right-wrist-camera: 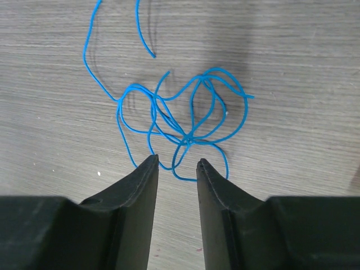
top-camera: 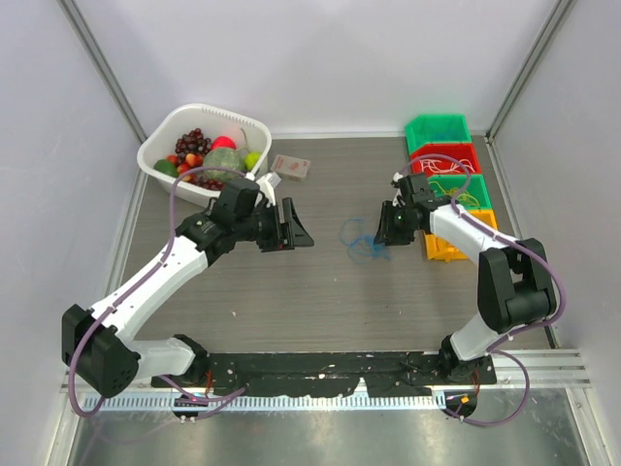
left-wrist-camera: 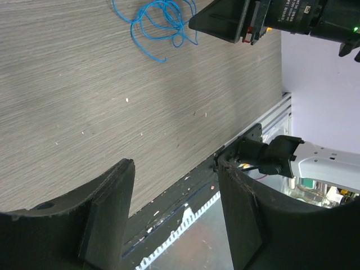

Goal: Untangle the cables

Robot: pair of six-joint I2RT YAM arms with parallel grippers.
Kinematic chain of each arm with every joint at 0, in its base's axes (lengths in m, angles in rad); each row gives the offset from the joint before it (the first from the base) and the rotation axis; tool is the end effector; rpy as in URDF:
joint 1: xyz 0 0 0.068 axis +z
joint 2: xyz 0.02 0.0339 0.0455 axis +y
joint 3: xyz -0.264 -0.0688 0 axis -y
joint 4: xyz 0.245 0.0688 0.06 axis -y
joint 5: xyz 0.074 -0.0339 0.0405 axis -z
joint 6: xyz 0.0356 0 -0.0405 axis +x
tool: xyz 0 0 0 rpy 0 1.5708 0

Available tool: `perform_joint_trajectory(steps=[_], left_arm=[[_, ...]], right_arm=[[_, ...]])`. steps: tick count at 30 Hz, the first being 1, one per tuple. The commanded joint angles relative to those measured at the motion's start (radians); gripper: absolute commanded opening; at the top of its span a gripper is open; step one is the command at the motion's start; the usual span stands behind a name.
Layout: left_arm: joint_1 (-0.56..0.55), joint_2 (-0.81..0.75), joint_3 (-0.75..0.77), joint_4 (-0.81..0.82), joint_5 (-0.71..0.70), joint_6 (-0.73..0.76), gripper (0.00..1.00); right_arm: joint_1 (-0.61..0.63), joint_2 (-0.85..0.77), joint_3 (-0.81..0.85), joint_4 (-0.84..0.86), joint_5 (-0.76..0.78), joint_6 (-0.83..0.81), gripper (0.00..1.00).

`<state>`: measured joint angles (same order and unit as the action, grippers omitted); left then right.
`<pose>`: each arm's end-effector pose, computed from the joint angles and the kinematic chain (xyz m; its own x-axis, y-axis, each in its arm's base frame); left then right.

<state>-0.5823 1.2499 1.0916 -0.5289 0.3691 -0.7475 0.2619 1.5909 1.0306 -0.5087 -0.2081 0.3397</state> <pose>0.2193 -0.1598 0.3166 -0.8956 -0.1694 -0.4113 0.1868 0.6960 -0.6934 0.3044 0.0892 0.2027 -0.9148 0.0923 -0.3932 -0.0472 0.9424 0.3311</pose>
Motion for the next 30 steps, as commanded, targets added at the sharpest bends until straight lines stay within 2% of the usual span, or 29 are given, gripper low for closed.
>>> perform_joint_trajectory(steps=[1, 8, 9, 12, 15, 19, 21, 25, 30], left_arm=[[-0.005, -0.035, 0.011, 0.046, 0.022, -0.033, 0.64], [-0.005, -0.006, 0.056, 0.012, 0.021, 0.011, 0.64], [-0.005, 0.003, 0.068, 0.01, 0.025, 0.016, 0.64], [-0.004, 0.023, 0.109, 0.006, 0.036, 0.042, 0.55], [-0.002, 0.008, 0.129, 0.036, 0.025, 0.068, 0.5], [0.012, -0.052, 0.102, 0.145, 0.016, 0.076, 0.5], [0.016, -0.084, 0.077, 0.217, 0.016, 0.077, 0.53], [0.021, -0.125, 0.05, 0.352, 0.045, 0.108, 0.69], [0.025, -0.119, 0.096, 0.351, 0.034, 0.209, 0.77]], right_arm=[[0.005, 0.011, -0.01, 0.088, -0.028, 0.004, 0.37], [0.033, 0.079, 0.023, 0.11, -0.034, -0.008, 0.34], [0.042, 0.083, 0.035, 0.11, -0.036, -0.007, 0.29], [0.054, 0.078, 0.094, 0.046, -0.018, -0.011, 0.05], [0.085, 0.011, 0.198, -0.039, -0.005, -0.028, 0.01], [0.112, -0.067, 0.301, -0.132, -0.124, -0.019, 0.01], [0.134, -0.1, 0.35, -0.155, -0.181, -0.016, 0.01], [0.157, -0.144, 0.433, -0.165, -0.337, -0.018, 0.01], [0.166, -0.193, 0.529, -0.114, -0.5, 0.002, 0.01]])
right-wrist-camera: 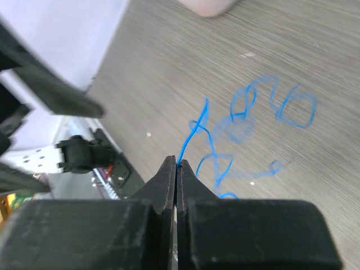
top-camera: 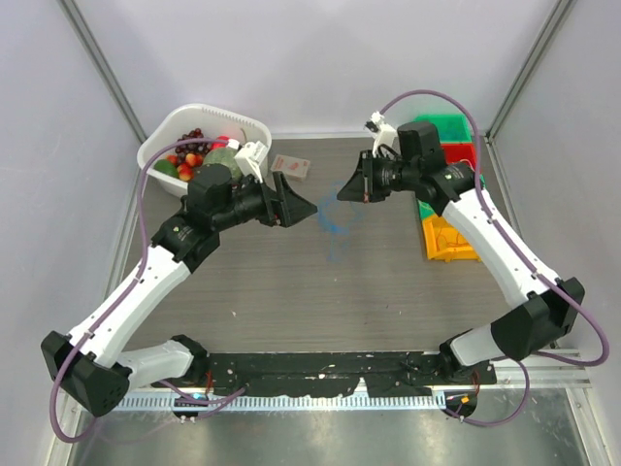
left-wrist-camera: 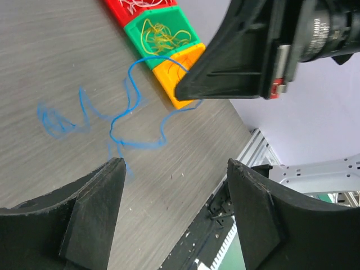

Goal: Untangle the cables

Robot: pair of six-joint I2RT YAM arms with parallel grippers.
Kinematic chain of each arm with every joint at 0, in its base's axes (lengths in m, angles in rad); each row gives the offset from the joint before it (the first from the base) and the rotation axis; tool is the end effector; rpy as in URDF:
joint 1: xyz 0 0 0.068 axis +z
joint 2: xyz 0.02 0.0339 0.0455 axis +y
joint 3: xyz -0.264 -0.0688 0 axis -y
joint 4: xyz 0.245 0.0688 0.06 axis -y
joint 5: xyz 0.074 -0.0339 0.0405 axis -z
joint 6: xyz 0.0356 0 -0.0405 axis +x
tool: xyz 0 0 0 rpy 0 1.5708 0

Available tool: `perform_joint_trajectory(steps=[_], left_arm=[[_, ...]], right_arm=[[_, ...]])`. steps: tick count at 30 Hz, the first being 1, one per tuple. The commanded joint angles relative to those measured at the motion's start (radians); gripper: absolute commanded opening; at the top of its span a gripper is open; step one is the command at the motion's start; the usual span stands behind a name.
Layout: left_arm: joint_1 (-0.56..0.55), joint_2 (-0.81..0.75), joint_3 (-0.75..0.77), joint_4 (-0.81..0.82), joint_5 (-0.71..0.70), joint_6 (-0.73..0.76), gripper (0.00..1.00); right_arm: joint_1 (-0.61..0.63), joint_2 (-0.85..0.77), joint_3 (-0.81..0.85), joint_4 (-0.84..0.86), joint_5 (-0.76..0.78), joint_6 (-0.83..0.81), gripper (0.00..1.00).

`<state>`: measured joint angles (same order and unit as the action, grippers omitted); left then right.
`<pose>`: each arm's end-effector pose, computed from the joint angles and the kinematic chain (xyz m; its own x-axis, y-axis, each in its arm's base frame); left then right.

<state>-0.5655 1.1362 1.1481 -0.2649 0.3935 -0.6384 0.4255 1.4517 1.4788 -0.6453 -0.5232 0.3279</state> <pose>0.2093 -0.1490 0.3891 -0.6514 -0.2384 -0.7203 0.5232 0.5464 -0.6540 0.2817 0.1472 0.3815 -0.7344 -0.0265 -0.6782 -0.5196 0.6649 0.5366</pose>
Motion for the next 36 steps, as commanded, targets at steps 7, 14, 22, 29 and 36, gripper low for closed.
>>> perform_joint_trajectory(steps=[7, 14, 22, 29, 36], left_arm=[[0.018, 0.017, 0.035, 0.111, 0.008, 0.091, 0.78], [0.019, 0.082, 0.033, 0.182, 0.002, 0.036, 0.83], [0.021, -0.021, -0.077, 0.297, -0.07, -0.023, 0.78], [0.022, -0.137, -0.126, 0.133, -0.114, 0.052, 0.89], [0.024, -0.173, -0.1, -0.094, -0.116, 0.195, 0.89]], right_arm=[[0.002, -0.088, 0.118, 0.194, -0.326, 0.149, 0.01], [0.001, -0.116, 0.098, 0.39, -0.403, 0.335, 0.01], [0.001, -0.073, 0.403, 0.066, 0.146, 0.188, 0.01], [-0.177, 0.059, 0.544, 0.047, 0.428, 0.25, 0.01], [-0.392, 0.228, 0.56, 0.255, 0.448, 0.323, 0.01]])
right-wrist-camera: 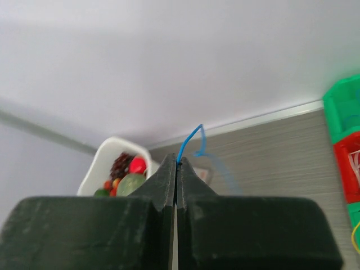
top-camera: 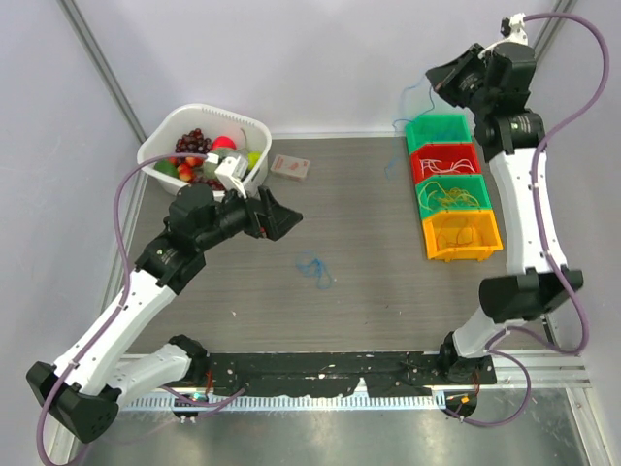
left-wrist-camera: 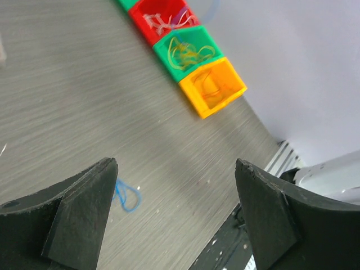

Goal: Untangle the cables

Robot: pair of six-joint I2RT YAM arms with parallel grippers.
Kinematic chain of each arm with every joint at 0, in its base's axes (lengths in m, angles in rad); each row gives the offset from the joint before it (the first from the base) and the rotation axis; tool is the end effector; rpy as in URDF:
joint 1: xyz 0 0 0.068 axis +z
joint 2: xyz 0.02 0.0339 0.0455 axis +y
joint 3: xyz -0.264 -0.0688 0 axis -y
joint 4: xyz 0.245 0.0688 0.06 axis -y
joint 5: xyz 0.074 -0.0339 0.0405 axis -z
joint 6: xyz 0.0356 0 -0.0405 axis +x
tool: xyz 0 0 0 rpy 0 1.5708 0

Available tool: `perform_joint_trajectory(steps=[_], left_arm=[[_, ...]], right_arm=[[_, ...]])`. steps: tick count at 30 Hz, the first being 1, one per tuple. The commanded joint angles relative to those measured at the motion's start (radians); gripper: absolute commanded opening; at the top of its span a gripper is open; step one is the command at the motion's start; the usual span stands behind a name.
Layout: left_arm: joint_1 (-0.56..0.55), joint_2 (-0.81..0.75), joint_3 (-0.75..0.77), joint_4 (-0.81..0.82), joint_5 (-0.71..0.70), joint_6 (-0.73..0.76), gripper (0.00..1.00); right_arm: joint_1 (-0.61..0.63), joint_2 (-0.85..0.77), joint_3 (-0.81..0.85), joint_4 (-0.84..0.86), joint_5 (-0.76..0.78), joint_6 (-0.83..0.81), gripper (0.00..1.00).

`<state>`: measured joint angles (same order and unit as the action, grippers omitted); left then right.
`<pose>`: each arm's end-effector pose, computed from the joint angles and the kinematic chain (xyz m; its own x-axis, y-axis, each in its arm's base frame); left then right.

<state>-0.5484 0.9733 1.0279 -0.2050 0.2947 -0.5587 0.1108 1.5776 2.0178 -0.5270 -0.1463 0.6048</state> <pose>0.1821 -0.1234 0.3889 -0.5028 -0.2873 -0.8153 0.5630 0.6069 -0.5610 0.3241 0.0413 0.5267 -0.2152 0.5421 -0.8123 -0.1597 0.8011 0.5769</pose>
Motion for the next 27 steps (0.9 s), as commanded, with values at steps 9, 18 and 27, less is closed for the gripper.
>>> perform_joint_trajectory(steps=[9, 18, 27], left_arm=[[0.004, 0.033, 0.081, -0.312, -0.057, 0.345, 0.9], [-0.019, 0.031, 0.074, -0.353, -0.158, 0.471, 0.96], [-0.019, 0.045, 0.061, -0.35, -0.183, 0.505, 0.97]], right_arm=[[-0.181, 0.41, 0.269, 0.229, 0.229, -0.028, 0.01], [-0.204, 0.613, 0.349, 0.34, 0.344, -0.074, 0.01], [-0.209, 0.769, 0.386, 0.352, 0.381, -0.085, 0.01]])
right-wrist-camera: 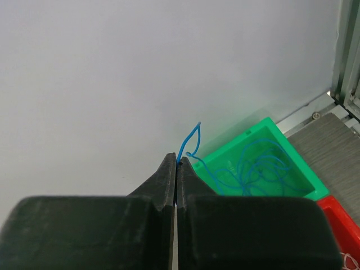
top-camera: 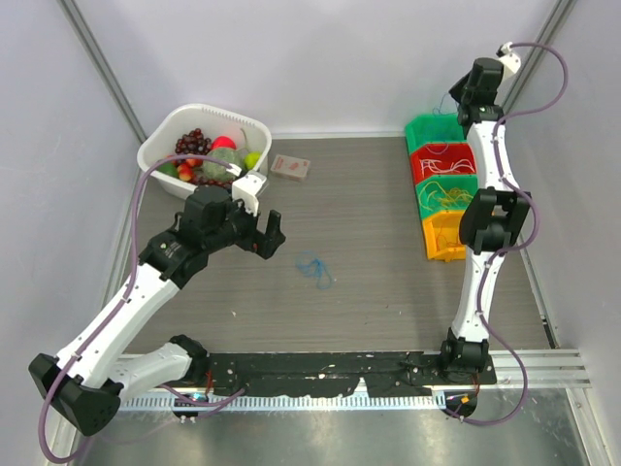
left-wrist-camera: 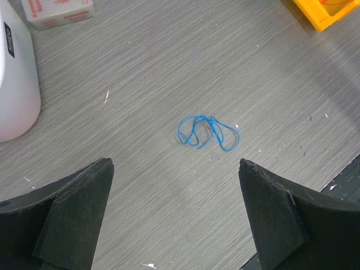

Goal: Untangle the cables

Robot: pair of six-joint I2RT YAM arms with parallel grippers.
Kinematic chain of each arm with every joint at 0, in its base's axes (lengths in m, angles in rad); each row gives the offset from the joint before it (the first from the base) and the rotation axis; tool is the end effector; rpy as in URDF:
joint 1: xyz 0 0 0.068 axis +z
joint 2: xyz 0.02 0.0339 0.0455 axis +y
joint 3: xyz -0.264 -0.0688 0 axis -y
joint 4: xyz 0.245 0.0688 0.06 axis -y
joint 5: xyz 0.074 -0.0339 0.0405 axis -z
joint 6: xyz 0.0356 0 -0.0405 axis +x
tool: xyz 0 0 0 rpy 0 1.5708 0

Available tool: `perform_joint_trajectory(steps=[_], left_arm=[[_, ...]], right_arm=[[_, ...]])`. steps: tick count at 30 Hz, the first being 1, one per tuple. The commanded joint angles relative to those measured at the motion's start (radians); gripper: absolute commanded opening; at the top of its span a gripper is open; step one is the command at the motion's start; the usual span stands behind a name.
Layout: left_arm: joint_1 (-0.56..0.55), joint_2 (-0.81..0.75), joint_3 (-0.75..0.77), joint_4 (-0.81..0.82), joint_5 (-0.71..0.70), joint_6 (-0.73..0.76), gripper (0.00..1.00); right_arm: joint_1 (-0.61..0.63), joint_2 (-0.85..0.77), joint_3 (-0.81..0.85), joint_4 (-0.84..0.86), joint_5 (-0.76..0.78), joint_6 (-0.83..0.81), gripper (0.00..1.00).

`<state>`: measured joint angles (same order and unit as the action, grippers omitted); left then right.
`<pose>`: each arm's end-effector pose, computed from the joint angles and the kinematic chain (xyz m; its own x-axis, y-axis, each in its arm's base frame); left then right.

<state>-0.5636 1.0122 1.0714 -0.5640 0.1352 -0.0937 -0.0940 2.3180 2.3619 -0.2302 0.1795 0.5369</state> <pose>0.1807 -0.1198 0.3589 -0.4659 0.1848 -0.8653 0.5881 0.7954 -0.1468 0.5457 -0.0578 0.3577 -0.0219 0.5076 -0.8613 0.3238 0.8187 0.4742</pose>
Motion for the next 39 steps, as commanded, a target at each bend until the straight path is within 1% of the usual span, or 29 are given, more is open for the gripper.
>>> perform_joint_trajectory(steps=[1, 3, 6, 11, 14, 18, 22, 26, 32, 39], left_arm=[[-0.004, 0.008, 0.016, 0.013, -0.025, 0.041, 0.98], [-0.009, 0.012, 0.015, 0.019, -0.026, 0.046, 0.99], [-0.015, 0.023, 0.019, 0.021, -0.029, 0.051, 0.99], [-0.028, 0.04, 0.025, 0.027, -0.031, 0.054, 1.0], [-0.035, 0.045, 0.028, 0.032, -0.029, 0.054, 1.0], [-0.039, 0.051, 0.035, 0.036, -0.028, 0.046, 1.0], [-0.041, 0.051, 0.035, 0.033, -0.022, 0.041, 1.0], [-0.041, 0.048, 0.039, 0.021, -0.046, 0.041, 1.0], [-0.039, 0.046, 0.045, 0.001, -0.052, 0.045, 1.0], [-0.039, 0.045, 0.042, -0.002, -0.059, 0.054, 1.0]], right_arm=[[-0.006, 0.035, 0.039, 0.058, 0.055, -0.015, 0.01], [-0.006, 0.057, 0.045, 0.058, 0.045, -0.014, 0.01], [-0.004, 0.078, 0.111, 0.046, 0.008, -0.006, 0.01], [-0.003, 0.031, 0.197, 0.075, 0.003, 0.012, 0.01], [0.003, -0.045, 0.142, 0.196, -0.005, -0.015, 0.01], [0.005, -0.071, 0.161, 0.253, 0.017, -0.043, 0.01], [0.004, -0.045, 0.166, 0.236, 0.028, -0.052, 0.01], [0.004, -0.031, 0.084, 0.239, 0.038, -0.049, 0.01], [0.004, 0.007, 0.031, 0.203, 0.048, -0.046, 0.01], [0.004, 0.029, -0.01, 0.175, 0.06, -0.083, 0.01]])
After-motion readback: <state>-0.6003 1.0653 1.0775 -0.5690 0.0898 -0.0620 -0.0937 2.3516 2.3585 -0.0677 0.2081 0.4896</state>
